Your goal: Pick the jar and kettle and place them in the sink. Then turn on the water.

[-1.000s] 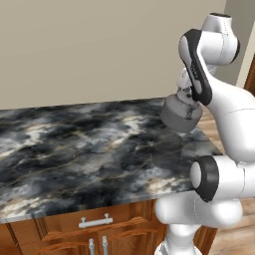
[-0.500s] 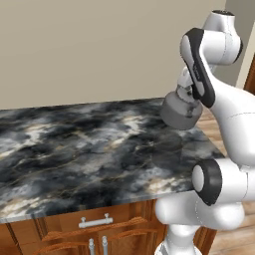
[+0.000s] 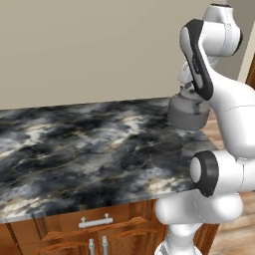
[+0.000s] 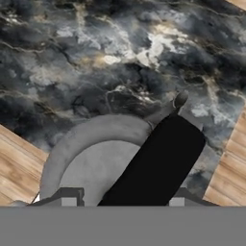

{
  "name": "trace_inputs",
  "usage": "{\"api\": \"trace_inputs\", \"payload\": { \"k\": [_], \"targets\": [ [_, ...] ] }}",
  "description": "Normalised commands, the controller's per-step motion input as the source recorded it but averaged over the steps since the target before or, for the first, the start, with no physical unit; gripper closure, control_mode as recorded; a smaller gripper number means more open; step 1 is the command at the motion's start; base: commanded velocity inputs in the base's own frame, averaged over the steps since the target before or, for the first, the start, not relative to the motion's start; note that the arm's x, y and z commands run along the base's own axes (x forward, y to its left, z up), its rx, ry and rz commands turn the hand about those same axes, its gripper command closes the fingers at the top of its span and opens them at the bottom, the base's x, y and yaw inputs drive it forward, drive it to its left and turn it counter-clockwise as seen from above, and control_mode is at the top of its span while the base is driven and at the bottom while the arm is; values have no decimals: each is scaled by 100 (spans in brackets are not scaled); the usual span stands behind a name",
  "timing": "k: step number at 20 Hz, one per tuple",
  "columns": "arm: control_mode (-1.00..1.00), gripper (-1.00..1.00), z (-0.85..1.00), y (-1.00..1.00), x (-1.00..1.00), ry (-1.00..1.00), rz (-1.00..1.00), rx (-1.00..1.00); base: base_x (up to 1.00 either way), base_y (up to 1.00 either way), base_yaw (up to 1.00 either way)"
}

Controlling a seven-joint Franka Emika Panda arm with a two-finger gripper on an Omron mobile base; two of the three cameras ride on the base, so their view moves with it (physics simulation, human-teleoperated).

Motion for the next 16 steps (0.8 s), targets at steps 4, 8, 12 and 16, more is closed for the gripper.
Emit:
{"api": "trace_inputs", "payload": {
  "k": [4,8,12,16],
  "targets": [
    [-100,100,0,18,0,2,0,-4,0,0,0],
    [-100,100,0,28,0,0,0,-1,0,0,0],
    [-100,100,0,24,0,0,0,-1,0,0,0],
    [-100,100,0,9,0,0,-1,0,0,0,0]
  ]
}}
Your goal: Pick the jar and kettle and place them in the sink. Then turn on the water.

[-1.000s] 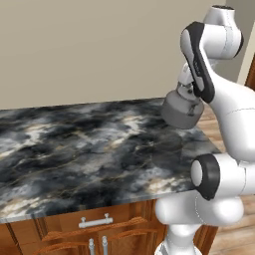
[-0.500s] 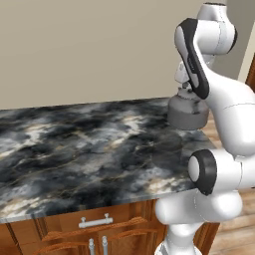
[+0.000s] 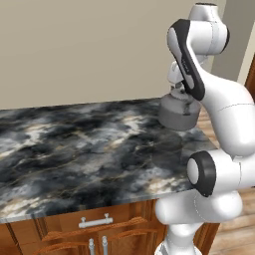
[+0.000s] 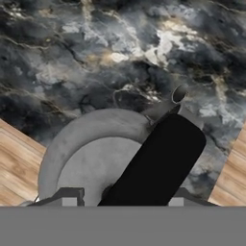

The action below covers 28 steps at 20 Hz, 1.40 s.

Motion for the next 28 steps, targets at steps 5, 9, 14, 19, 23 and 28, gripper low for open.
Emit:
{"api": "trace_inputs", "payload": {
  "k": [5,9,14,19,23,28],
  "targets": [
    [-100,100,0,0,0,0,-3,0,0,0,0],
    [-100,100,0,0,0,0,-1,0,0,0,0],
    [-100,100,0,0,0,0,0,0,0,0,0],
    [-100,100,0,0,-1,0,0,0,0,0,0],
    [100,100,0,0,-4,0,0,0,-12,0,0],
    [100,100,0,0,0,0,0,0,-57,-18,-2]
  ]
}}
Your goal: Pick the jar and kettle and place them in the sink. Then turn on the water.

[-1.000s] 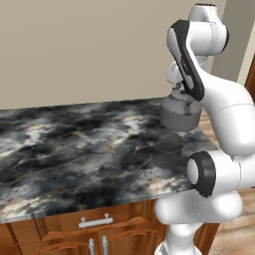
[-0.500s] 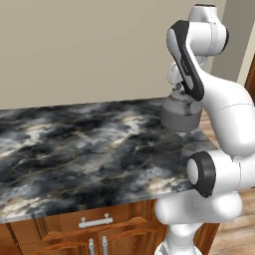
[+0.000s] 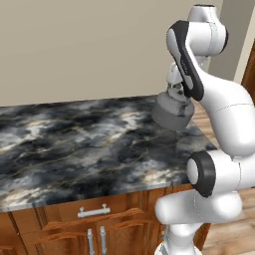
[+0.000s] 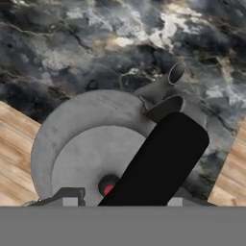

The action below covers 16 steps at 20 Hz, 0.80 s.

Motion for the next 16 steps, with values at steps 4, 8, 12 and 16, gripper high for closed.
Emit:
{"api": "trace_inputs", "payload": {
  "k": [4,8,12,16],
  "targets": [
    [100,100,0,0,0,0,0,0,-72,-45,-14],
    [100,100,0,0,0,0,0,0,-74,-50,-19],
    [100,100,0,0,0,0,0,0,-32,-34,-39],
    [100,100,0,0,0,0,0,0,-2,-16,-51]
  ]
}}
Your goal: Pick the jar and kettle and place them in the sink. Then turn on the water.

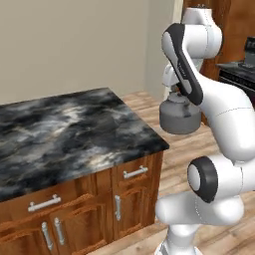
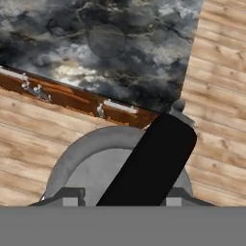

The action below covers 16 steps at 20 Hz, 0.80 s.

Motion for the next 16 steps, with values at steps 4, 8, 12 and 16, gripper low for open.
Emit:
{"api": "trace_inputs", "payload": {
  "k": [4,8,12,16],
  "targets": [
    [100,100,0,0,0,0,0,0,0,-4,-56],
    [100,100,0,0,0,0,0,0,0,0,-56],
    [100,100,0,0,0,0,0,0,0,-2,-54],
    [100,100,0,0,0,0,0,0,0,-3,-54]
  ]
}}
